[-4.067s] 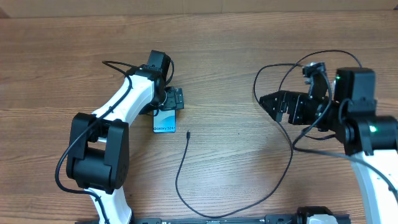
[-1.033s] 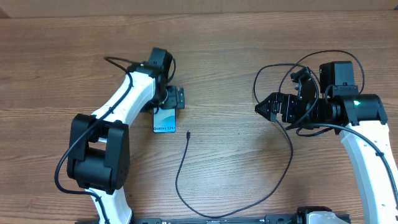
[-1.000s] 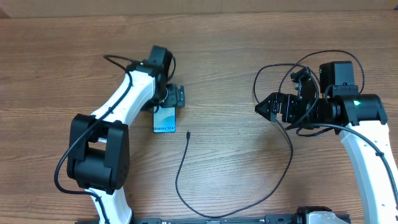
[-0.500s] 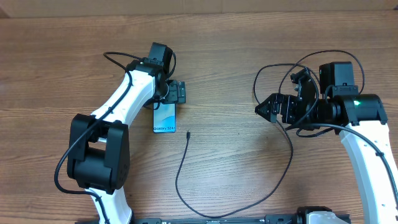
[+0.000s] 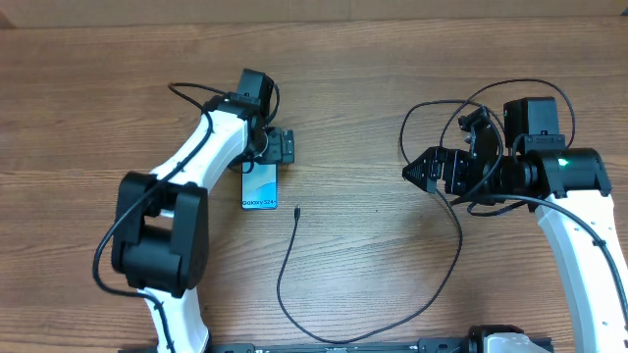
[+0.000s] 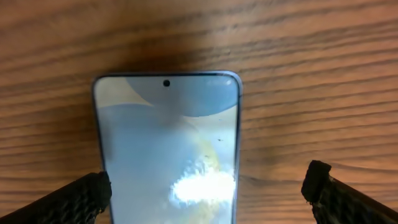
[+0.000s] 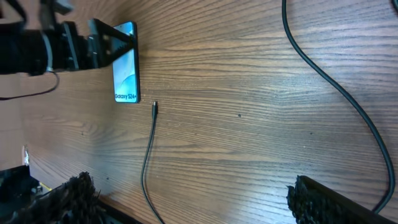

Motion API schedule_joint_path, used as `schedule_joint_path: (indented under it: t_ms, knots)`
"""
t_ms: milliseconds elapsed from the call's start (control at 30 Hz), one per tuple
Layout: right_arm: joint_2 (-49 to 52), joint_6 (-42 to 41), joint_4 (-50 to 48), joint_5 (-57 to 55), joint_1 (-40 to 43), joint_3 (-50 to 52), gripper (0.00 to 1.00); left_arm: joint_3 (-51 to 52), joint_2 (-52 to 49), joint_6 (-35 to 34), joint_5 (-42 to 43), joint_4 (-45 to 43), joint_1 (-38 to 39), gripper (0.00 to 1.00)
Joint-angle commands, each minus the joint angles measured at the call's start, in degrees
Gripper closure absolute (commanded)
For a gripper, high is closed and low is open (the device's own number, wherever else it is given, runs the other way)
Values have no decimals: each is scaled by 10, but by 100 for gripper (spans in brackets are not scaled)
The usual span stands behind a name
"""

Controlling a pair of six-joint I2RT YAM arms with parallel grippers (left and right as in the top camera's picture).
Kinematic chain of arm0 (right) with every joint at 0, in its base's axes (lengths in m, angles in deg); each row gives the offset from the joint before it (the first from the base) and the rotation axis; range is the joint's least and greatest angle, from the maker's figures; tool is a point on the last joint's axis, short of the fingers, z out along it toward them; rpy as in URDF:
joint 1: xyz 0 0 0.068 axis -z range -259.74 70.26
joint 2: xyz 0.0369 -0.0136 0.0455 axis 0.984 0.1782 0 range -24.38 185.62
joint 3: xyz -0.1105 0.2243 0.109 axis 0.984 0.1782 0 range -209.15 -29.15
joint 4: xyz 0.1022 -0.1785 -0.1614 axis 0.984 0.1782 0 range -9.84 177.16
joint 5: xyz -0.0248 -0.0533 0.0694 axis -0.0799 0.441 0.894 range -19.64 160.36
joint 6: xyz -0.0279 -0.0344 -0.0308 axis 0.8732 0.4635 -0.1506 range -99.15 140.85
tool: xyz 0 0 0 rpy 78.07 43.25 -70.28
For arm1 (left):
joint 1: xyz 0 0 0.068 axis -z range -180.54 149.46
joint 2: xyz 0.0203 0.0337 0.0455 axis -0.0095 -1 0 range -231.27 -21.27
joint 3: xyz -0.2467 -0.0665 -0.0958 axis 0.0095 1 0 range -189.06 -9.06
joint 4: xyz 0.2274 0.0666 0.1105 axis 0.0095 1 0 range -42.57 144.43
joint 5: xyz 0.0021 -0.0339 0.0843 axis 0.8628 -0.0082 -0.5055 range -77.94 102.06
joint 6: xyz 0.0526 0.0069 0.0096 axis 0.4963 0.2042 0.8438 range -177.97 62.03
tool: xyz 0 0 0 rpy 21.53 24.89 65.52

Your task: Plug charger to phone and switch on socket

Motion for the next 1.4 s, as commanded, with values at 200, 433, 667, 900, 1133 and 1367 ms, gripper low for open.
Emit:
schedule_joint_path:
  t_ms: [200, 433, 667, 900, 1133, 1367]
  knots:
    - [0, 3, 0, -7, 0, -9, 0, 0, -19, -33, -6, 9, 3, 0]
    - [0, 3, 0, -7, 0, -9, 0, 0, -19, -39, -7, 35, 3, 0]
    - [0, 3, 0, -7, 0, -9, 0, 0, -19, -3, -31, 32, 3, 0]
    - [0, 3, 0, -7, 0, -9, 0, 1, -19, -4, -37, 33, -1, 1]
    - [0, 3, 0, -7, 0, -9, 0, 13, -19, -4, -17, 27, 0, 0]
    - [0, 3, 3, -7, 0, -9, 0, 38, -19, -7, -19, 11, -1, 3]
